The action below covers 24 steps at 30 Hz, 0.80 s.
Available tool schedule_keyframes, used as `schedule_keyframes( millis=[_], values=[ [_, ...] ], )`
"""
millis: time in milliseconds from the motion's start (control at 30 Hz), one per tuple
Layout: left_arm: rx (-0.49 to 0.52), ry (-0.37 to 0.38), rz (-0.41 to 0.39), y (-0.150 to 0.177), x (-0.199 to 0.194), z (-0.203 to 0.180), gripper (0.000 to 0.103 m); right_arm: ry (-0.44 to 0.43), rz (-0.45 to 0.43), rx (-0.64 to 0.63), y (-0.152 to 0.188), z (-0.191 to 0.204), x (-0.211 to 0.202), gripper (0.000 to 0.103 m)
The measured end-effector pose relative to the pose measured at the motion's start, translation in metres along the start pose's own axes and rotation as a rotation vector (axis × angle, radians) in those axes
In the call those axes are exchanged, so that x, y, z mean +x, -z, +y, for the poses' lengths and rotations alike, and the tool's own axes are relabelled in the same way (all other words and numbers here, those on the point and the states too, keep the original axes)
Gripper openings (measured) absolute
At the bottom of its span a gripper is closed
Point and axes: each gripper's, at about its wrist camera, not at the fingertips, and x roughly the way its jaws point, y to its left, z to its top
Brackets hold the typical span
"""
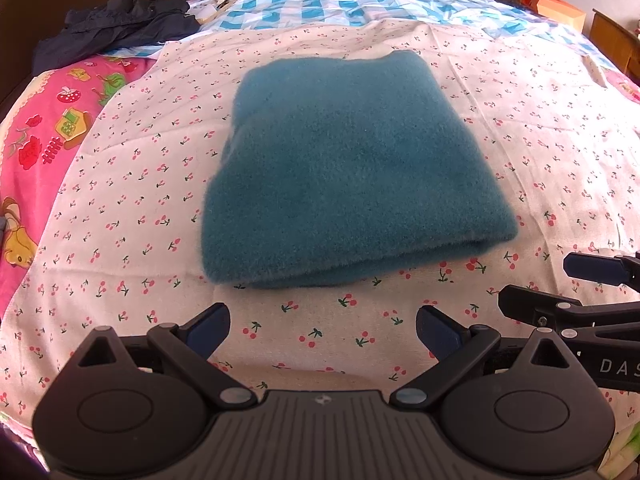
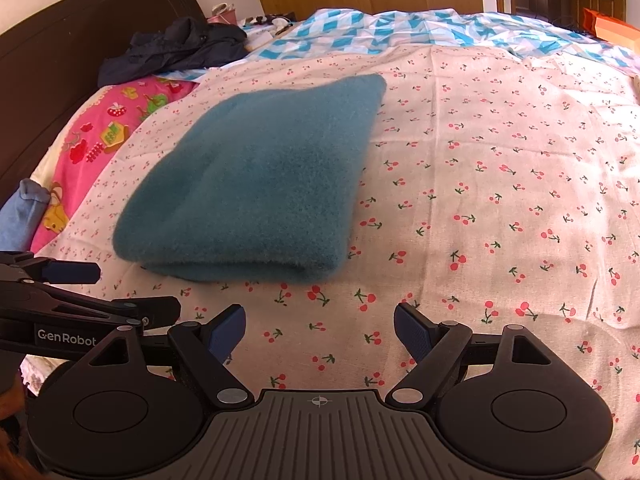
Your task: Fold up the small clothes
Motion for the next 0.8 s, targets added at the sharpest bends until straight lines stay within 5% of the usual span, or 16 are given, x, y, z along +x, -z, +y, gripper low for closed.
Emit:
schedule_keyframes(
  millis=[800],
  values=[
    [0.0,-0.004,-0.003,-0.0013,-0.0025,0.0055,0.103,-0.001,-0.004,-0.023,-0.0049,0.0094,-0.0006,0.083]
  ],
)
